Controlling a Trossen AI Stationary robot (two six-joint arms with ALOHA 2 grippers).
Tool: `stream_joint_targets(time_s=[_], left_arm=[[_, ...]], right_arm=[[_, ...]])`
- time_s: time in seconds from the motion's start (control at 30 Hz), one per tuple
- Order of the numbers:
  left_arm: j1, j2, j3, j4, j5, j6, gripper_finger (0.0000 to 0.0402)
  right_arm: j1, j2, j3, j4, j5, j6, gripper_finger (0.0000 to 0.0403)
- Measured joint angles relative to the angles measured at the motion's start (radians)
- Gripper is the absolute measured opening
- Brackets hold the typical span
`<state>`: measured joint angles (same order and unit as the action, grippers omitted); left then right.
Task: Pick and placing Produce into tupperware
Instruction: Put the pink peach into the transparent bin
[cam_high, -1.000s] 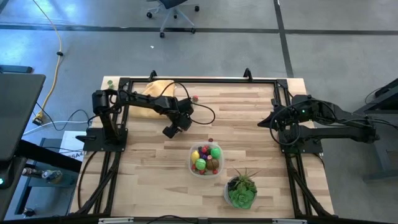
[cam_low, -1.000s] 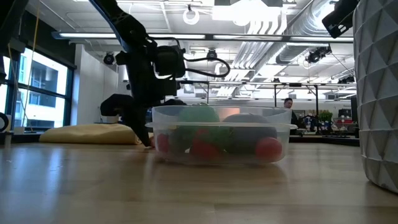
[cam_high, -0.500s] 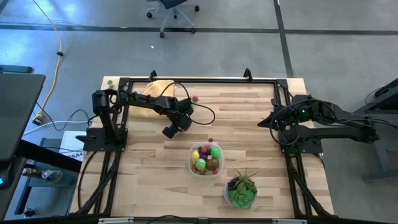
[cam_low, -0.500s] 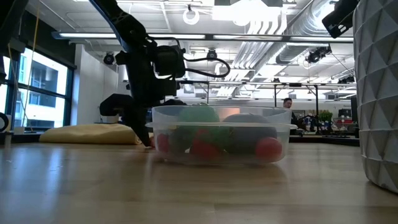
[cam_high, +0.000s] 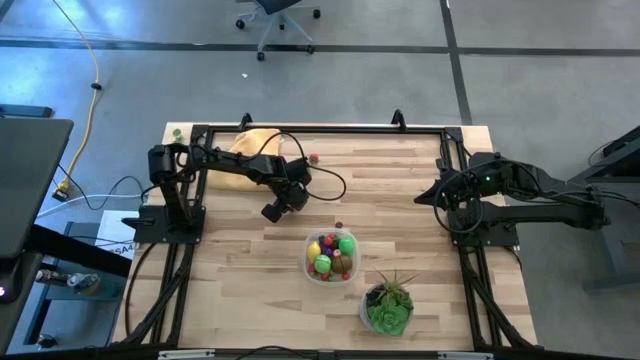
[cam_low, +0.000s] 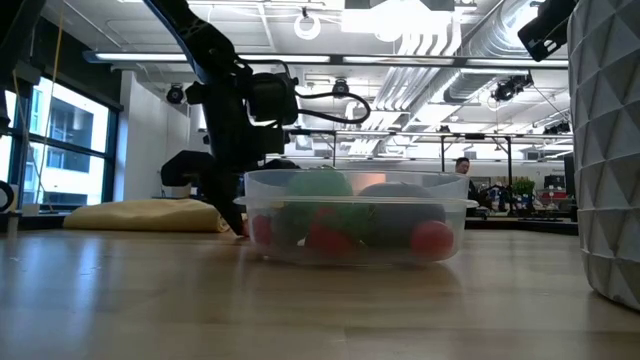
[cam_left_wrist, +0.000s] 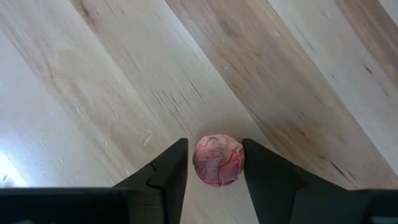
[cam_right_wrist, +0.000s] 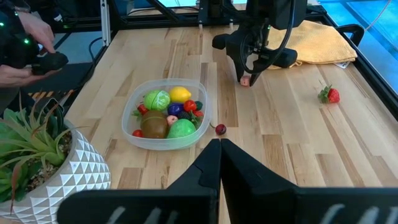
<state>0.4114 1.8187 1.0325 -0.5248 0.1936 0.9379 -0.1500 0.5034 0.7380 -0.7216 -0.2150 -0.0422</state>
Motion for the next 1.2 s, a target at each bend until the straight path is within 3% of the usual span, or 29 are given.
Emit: stream_joint_targets(time_s=[0.67,1.2], left_arm=[[0.000,0.000,0.000,0.001,-0.003,0.000,0.0137],[0.000,0.000,0.000,0.000,-0.003,-0.003,0.0108]], right_arm=[[0.000,0.000,0.000,0.000,0.000,-0.001,0.0000],[0.000,0.000,0.000,0.000,0.000,-0.001,0.0000]])
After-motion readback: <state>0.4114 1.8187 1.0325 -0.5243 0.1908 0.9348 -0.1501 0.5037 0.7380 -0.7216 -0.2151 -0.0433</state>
